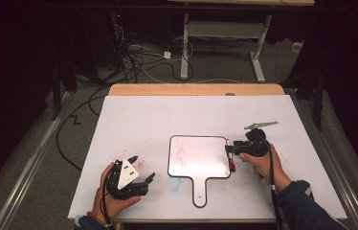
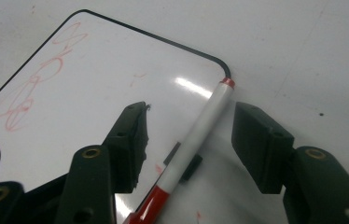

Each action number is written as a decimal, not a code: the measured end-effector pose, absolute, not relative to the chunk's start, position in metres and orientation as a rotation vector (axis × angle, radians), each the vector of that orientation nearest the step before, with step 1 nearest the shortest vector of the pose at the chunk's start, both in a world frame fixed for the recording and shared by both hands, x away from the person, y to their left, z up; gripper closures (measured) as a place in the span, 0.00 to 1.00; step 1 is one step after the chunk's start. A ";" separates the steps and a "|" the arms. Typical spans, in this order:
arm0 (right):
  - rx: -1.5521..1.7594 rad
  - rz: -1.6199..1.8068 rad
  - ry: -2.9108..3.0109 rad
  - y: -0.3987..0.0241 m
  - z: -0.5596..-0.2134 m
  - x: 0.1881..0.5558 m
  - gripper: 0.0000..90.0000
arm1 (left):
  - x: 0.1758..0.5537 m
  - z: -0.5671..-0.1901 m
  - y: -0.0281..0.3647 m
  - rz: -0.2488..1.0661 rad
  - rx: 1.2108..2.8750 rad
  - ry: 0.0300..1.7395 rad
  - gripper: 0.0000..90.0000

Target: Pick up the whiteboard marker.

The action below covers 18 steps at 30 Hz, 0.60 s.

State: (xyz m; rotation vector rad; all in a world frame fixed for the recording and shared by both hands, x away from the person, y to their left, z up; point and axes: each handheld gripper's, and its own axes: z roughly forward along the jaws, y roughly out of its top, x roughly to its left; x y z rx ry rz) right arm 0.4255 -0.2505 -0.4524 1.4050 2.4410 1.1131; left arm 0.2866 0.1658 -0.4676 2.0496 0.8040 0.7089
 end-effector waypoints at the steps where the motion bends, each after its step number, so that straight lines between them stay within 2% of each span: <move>1: 1.412 1.108 2.445 -0.249 -0.454 0.427 0.58 | 0.287 -0.468 0.166 0.710 2.052 0.803 0.22; 4: 1.451 1.097 2.446 -0.247 -0.461 0.433 0.68 | 0.286 -0.468 0.166 0.704 2.055 0.800 0.22; 5: 1.451 1.097 2.446 -0.247 -0.461 0.433 0.68 | 0.286 -0.468 0.166 0.704 2.055 0.800 0.22; 6: 1.465 1.104 2.444 -0.247 -0.463 0.433 0.76 | 0.286 -0.468 0.165 0.687 2.059 0.810 0.22; 9: 1.447 1.113 2.453 -0.247 -0.462 0.432 0.85 | 0.287 -0.468 0.165 0.695 2.058 0.801 0.22; 13: 1.412 1.113 2.449 -0.246 -0.462 0.430 0.90 | 0.286 -0.469 0.164 0.678 2.062 0.812 0.22; 18: 1.382 1.106 2.466 -0.247 -0.462 0.430 0.91 | 0.287 -0.469 0.163 0.669 2.075 0.813 0.22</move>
